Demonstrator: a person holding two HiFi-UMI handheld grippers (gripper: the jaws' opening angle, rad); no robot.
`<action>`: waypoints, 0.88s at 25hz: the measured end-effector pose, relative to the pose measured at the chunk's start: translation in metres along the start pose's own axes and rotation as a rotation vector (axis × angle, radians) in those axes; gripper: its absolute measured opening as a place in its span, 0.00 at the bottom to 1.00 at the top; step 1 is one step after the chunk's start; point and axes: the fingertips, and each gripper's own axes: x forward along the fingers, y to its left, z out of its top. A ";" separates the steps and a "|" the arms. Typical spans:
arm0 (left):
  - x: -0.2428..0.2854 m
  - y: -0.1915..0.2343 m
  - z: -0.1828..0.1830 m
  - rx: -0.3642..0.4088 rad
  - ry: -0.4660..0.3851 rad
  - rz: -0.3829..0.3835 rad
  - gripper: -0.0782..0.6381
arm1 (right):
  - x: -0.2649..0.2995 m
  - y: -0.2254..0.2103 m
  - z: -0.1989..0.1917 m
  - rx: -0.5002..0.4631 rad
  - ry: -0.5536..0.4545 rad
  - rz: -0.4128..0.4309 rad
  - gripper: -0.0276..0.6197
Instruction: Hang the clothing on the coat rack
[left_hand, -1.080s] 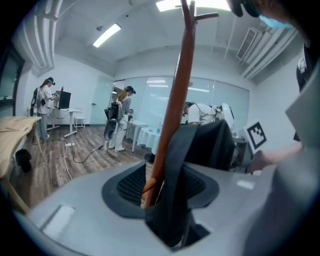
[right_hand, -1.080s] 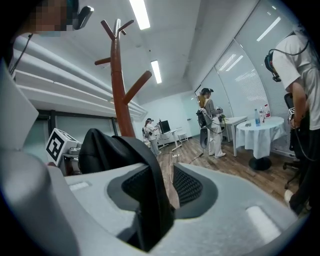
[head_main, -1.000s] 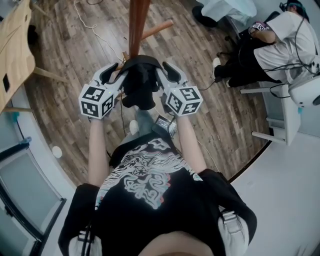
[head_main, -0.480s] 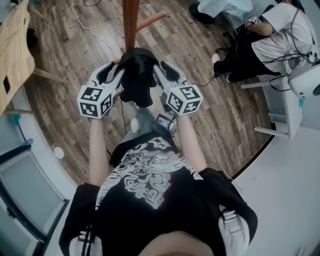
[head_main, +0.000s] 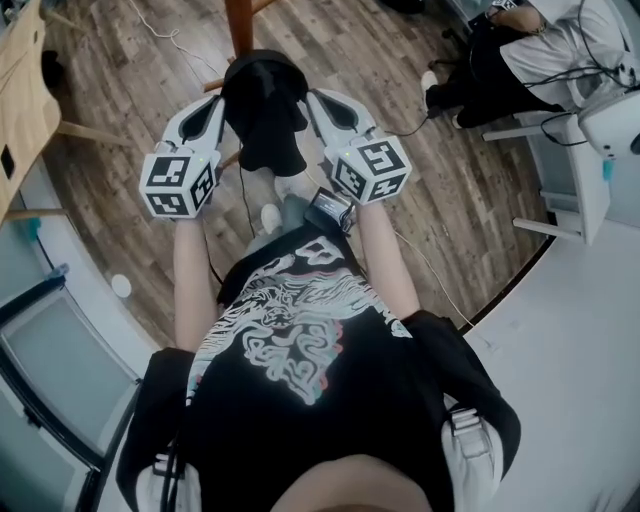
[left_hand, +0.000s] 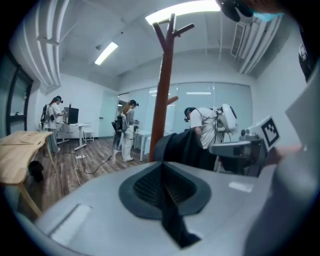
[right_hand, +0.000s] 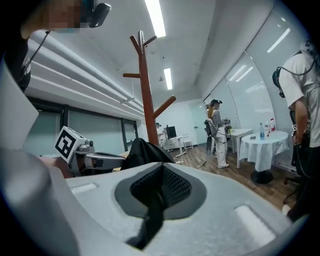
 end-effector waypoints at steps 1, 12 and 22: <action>-0.001 -0.003 -0.001 0.006 0.005 -0.002 0.10 | -0.003 0.000 0.001 0.004 -0.007 -0.003 0.04; -0.019 -0.050 -0.006 0.047 0.022 0.033 0.10 | -0.059 -0.005 0.009 0.032 -0.074 -0.003 0.04; -0.053 -0.115 -0.005 0.035 -0.003 0.094 0.10 | -0.135 0.012 0.005 0.028 -0.084 0.042 0.04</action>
